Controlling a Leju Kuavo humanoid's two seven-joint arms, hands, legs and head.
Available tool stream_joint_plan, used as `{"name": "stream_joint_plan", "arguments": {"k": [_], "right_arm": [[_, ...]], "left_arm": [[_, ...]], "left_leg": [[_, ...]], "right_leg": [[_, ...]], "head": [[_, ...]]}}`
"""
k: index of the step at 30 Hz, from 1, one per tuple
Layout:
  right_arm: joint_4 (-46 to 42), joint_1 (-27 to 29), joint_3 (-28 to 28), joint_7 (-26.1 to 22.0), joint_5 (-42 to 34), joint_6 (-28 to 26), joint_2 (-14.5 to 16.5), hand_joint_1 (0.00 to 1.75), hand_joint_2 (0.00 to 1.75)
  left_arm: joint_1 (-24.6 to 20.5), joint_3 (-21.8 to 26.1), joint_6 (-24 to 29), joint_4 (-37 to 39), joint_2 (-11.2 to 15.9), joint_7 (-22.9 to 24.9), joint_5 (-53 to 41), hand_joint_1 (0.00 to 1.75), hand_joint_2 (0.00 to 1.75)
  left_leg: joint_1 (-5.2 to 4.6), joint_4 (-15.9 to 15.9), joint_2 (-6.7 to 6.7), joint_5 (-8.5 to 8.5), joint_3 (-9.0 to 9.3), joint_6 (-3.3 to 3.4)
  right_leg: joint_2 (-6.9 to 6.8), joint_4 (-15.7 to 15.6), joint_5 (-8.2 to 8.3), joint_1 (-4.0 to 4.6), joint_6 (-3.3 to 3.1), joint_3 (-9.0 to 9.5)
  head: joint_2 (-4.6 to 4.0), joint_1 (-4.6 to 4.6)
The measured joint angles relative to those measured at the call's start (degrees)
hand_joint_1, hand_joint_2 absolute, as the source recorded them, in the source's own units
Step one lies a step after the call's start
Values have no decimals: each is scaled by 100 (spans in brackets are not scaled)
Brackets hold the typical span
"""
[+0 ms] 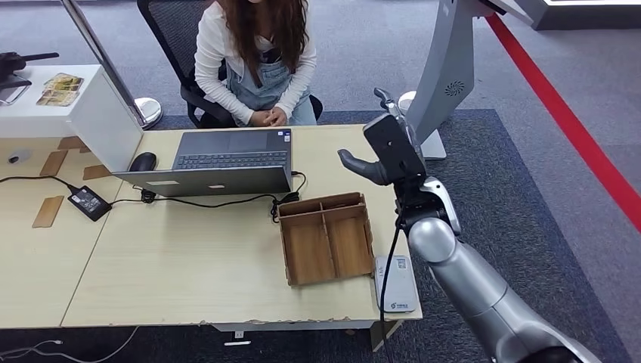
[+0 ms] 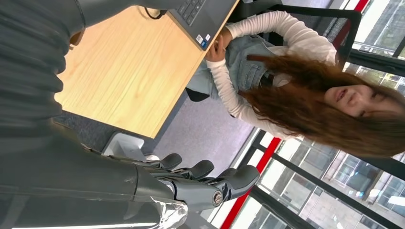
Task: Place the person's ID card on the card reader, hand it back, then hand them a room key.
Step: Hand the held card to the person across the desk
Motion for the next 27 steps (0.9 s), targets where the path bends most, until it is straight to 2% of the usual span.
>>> {"name": "stream_joint_plan", "arguments": {"k": [8,14,27], "right_arm": [[-221,242,-111,40,-86,42,-181,0,175],[-430,783,-318,89,-302,65,-472,0,175],[-410,1208,-401,-49,-603,195,-541,0,175]], "left_arm": [[1,45,-4,0,0,-5,42,0,0],[-3,116,-9,0,1,-3,115,0,0],[-8,216,-30,0,2,-35,177,0,0]], "left_leg": [[0,0,-1,0,0,0],[1,0,0,-2,-2,3],[1,-1,0,-2,-7,3]], "right_leg": [[-1,0,0,0,0,1],[0,0,0,-1,0,1],[-1,0,0,-1,0,1]], "head": [[1,0],[0,0],[1,0]]}}
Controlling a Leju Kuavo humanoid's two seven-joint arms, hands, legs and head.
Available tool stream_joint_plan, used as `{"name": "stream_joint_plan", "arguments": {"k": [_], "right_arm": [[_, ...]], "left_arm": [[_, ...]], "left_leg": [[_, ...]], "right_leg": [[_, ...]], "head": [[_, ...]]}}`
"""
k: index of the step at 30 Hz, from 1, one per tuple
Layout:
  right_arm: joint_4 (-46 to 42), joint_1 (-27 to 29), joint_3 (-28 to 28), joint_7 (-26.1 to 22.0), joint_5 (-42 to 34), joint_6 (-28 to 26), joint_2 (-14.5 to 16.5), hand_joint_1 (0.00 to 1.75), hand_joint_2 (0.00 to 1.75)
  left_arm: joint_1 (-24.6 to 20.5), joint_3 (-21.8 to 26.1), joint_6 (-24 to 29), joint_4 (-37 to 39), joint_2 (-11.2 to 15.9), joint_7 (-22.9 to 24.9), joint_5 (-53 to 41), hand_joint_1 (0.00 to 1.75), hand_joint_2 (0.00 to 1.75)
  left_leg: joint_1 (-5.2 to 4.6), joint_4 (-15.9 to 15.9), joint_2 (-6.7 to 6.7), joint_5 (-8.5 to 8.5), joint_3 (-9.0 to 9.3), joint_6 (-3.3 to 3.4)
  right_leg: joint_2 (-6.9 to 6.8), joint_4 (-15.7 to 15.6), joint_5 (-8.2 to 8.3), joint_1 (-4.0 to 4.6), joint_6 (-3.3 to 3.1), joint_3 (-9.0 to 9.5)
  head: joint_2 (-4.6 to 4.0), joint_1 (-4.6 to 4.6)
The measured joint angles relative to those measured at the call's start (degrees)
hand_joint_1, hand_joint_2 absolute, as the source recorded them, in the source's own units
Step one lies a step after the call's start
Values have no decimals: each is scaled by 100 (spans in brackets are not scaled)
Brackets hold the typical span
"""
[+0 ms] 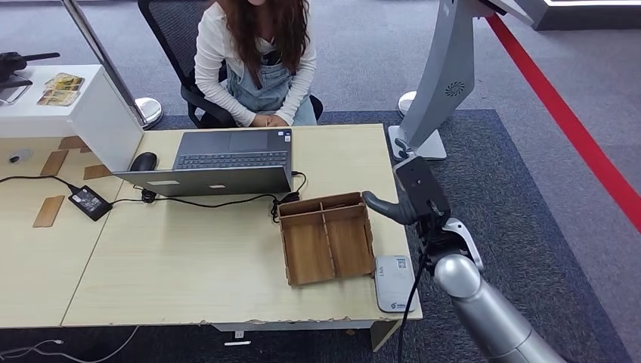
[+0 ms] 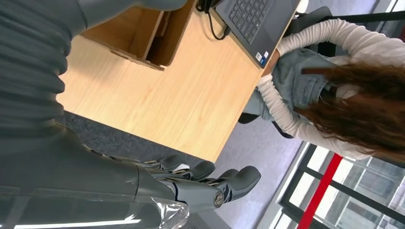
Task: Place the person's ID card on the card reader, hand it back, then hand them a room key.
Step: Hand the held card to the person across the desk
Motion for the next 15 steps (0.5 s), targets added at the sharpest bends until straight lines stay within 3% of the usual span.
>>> {"name": "stream_joint_plan", "arguments": {"k": [15], "right_arm": [[92,578,-97,-474,-910,-91,139,0,175]], "left_arm": [[-1,99,-19,0,-5,-78,112,0,0]], "left_leg": [[0,0,0,0,0,0]], "right_leg": [[0,0,-1,0,1,0]], "head": [[-1,0]]}}
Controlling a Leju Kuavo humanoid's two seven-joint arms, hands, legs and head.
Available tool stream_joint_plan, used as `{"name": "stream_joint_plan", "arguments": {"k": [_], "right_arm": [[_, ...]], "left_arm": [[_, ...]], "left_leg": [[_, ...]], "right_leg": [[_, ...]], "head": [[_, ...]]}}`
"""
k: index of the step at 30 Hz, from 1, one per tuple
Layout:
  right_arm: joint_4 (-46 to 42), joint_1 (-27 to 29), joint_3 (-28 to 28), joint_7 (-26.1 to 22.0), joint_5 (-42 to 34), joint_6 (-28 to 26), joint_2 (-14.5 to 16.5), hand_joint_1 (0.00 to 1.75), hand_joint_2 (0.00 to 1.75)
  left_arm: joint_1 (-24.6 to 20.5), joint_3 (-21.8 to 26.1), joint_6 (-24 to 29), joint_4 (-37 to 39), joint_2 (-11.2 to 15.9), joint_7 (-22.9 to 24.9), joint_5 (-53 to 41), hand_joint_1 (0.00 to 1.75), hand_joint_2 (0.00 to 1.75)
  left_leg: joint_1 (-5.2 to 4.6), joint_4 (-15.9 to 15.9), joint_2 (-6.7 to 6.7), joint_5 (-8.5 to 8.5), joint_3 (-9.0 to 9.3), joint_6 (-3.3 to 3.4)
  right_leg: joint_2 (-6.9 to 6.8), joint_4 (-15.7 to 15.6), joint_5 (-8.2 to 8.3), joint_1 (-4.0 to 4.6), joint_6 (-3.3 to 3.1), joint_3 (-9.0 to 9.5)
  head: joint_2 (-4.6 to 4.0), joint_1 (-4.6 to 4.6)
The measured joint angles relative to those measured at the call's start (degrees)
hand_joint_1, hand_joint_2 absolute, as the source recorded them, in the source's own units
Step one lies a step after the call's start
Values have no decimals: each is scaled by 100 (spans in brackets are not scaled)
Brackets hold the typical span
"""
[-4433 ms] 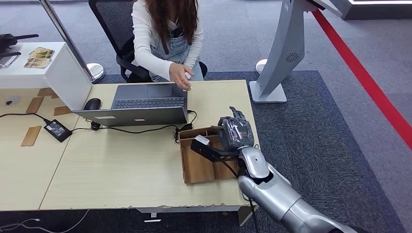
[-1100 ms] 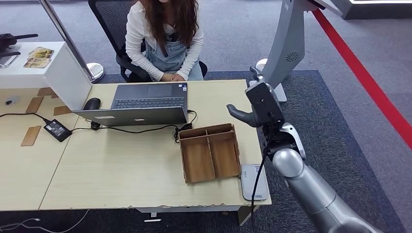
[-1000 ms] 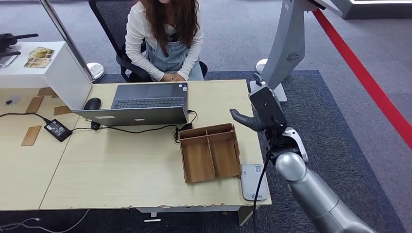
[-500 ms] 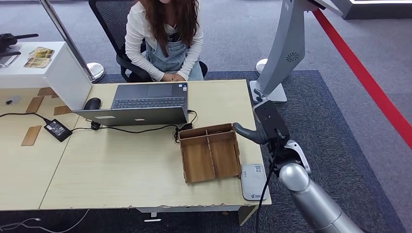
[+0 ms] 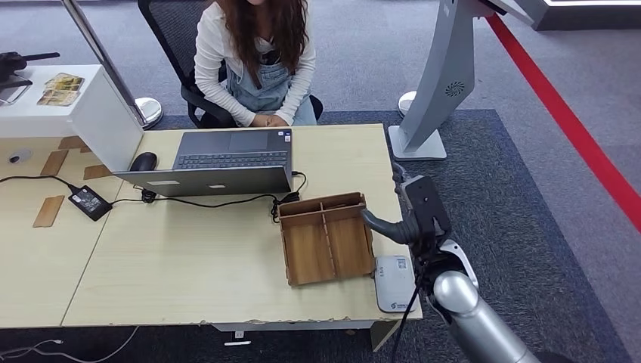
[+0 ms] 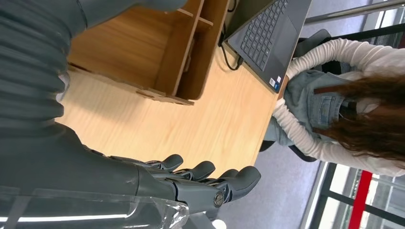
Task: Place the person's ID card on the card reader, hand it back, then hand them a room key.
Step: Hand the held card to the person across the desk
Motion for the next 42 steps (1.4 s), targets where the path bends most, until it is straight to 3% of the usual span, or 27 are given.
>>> {"name": "stream_joint_plan", "arguments": {"k": [21,33,42], "right_arm": [[-522,970,-394,-219,-364,-807,57,0,175],[-594,1153,-435,-769,-619,-799,258,0,175],[-705,1221,-512,-866,-753,-786,324,0,175]], "left_arm": [[-11,185,110,-1,-56,-116,131,0,0],[-19,189,153,-2,-78,-92,94,0,0],[-21,189,169,-2,-89,-56,41,0,0]], "left_leg": [[0,0,1,-2,0,3],[0,-1,2,-2,0,2],[0,-1,3,-2,0,3]], "right_leg": [[1,0,0,-2,0,1],[1,0,-1,-2,0,0],[1,0,-1,-4,1,1]], "head": [[0,0],[1,0],[0,-1]]}}
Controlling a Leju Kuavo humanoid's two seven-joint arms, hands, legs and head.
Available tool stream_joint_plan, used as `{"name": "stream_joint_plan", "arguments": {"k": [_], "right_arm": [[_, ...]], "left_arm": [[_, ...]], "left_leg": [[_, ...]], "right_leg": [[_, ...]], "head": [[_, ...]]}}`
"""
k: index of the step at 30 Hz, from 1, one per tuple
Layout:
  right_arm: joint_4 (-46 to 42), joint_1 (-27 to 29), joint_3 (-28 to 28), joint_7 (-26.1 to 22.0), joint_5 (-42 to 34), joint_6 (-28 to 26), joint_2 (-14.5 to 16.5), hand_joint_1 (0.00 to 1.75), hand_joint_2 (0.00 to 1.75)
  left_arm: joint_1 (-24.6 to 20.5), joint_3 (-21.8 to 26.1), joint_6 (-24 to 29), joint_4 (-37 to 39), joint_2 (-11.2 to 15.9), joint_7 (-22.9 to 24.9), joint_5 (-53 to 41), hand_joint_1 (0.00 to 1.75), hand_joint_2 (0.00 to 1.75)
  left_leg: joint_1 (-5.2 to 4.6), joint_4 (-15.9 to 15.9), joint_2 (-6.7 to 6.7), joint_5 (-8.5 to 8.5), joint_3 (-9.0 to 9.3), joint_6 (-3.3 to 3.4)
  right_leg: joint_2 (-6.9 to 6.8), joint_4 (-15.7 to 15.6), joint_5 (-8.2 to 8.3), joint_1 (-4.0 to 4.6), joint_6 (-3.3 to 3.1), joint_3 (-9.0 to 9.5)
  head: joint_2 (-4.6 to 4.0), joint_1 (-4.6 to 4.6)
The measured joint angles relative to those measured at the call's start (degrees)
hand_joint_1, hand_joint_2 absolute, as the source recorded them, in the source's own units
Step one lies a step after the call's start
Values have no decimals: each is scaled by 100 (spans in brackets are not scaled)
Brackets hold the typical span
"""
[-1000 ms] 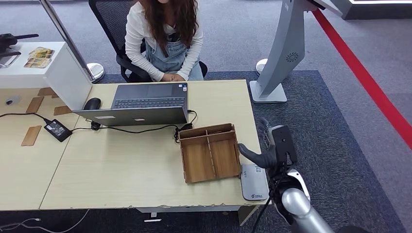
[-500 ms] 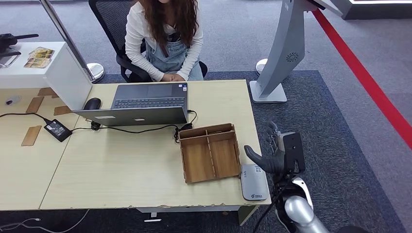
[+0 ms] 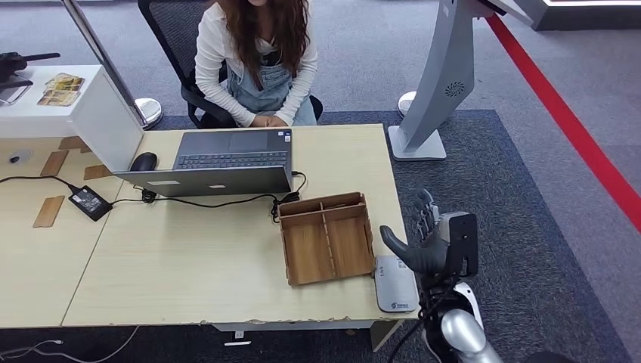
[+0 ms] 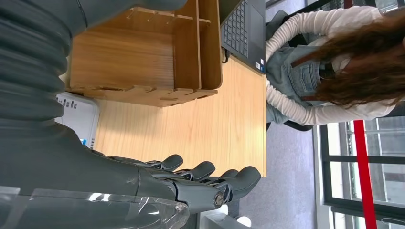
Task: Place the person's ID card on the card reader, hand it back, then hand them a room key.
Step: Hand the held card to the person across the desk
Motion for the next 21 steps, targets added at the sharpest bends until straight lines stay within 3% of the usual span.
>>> {"name": "stream_joint_plan", "arguments": {"k": [21], "right_arm": [[-127,189,-33,-70,-103,-144,28,0,175]], "left_arm": [[-5,0,51,0,0,76,-17,0,0]], "left_leg": [[0,0,0,-1,1,1]], "right_leg": [[0,0,0,-1,0,0]], "head": [[0,1]]}}
